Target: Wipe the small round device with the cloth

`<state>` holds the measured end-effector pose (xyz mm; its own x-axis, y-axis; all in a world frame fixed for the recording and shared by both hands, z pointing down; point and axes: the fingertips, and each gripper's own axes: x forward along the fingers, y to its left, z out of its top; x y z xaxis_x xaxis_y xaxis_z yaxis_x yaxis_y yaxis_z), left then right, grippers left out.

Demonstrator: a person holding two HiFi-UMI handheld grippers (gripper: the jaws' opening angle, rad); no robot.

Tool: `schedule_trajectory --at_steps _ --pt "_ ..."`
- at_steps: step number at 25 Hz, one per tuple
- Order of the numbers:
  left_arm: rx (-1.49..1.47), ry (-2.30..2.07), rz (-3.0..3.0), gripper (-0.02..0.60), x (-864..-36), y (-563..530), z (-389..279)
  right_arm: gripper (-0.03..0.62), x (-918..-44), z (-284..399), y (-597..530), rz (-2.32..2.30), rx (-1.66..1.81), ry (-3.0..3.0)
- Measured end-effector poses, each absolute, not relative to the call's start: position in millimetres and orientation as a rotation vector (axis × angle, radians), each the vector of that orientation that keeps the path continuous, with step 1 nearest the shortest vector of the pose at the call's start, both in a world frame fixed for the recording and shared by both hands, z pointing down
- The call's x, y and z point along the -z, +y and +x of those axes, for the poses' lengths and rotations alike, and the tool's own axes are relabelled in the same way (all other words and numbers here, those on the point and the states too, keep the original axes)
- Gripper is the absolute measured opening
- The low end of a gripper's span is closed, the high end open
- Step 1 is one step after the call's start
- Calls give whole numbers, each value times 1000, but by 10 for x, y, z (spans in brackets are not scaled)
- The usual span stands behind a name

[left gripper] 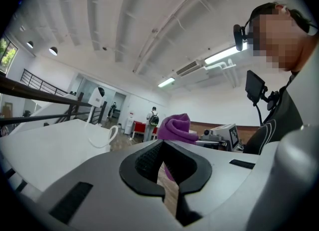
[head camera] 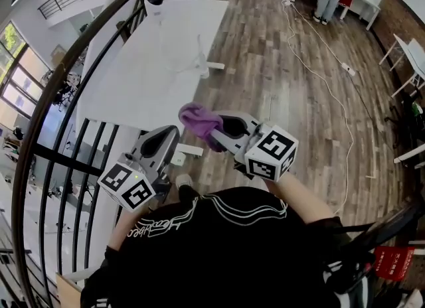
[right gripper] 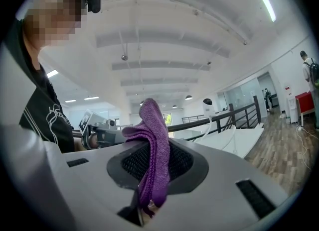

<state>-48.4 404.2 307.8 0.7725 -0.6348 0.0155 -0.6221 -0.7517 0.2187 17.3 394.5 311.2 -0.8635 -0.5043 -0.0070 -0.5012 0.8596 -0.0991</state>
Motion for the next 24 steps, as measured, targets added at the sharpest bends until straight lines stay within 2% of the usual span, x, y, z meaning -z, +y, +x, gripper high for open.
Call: schedule_trajectory --at_steps 24 --pt "96 -987 2747 9 -3128 3995 -378 66 -3181 299 3913 -801 209 2982"
